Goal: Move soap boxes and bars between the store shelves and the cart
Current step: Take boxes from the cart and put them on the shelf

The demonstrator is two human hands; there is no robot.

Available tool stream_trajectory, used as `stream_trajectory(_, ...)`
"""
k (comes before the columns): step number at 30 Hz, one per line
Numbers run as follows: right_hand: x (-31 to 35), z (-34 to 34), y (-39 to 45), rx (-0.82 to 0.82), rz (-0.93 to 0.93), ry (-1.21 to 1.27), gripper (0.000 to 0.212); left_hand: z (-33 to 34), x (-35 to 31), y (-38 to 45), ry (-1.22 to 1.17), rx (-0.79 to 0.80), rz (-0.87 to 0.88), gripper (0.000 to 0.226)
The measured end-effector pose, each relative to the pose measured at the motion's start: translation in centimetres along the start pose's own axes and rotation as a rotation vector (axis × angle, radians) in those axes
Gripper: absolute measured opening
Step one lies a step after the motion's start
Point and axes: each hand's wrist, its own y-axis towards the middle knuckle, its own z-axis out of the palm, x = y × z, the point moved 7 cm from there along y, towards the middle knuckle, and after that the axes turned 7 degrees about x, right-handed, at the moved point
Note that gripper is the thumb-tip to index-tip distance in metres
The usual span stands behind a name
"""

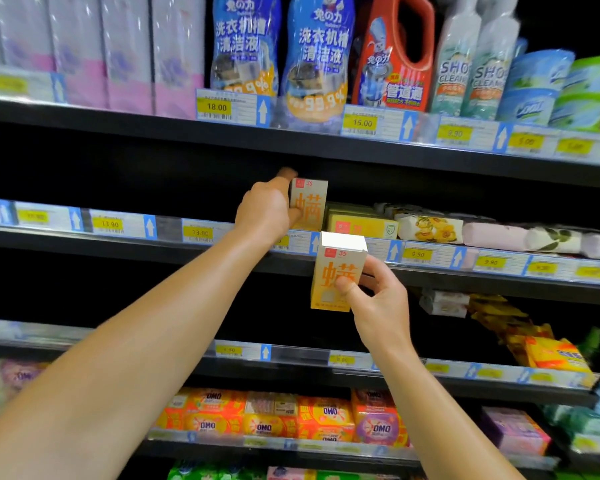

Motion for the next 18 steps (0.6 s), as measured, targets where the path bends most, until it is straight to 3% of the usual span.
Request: stream_trajectory(18,-0.3,0.4,-0.4,-0.057,-0.001,0.015,0.034,0.9,0.2,1.4,-0.043,0.141,-0.089,0.077)
